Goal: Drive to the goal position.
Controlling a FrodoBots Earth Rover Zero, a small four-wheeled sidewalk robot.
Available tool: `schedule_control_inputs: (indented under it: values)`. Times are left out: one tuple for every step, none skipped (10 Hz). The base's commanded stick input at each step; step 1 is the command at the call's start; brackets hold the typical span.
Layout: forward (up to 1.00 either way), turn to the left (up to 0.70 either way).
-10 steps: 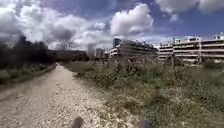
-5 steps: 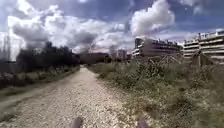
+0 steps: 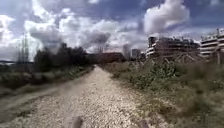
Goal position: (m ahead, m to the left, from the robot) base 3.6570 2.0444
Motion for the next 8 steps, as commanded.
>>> schedule_control_inputs:
  values:
    - [0.0,0.0]
    - [0.0,0.0]
    - [0.0,0.0]
    - [0.0,0.0]
    - [0.0,0.28]
    - [0.0,0.45]
    - [0.0,0.45]
    - [0.0,0.45]
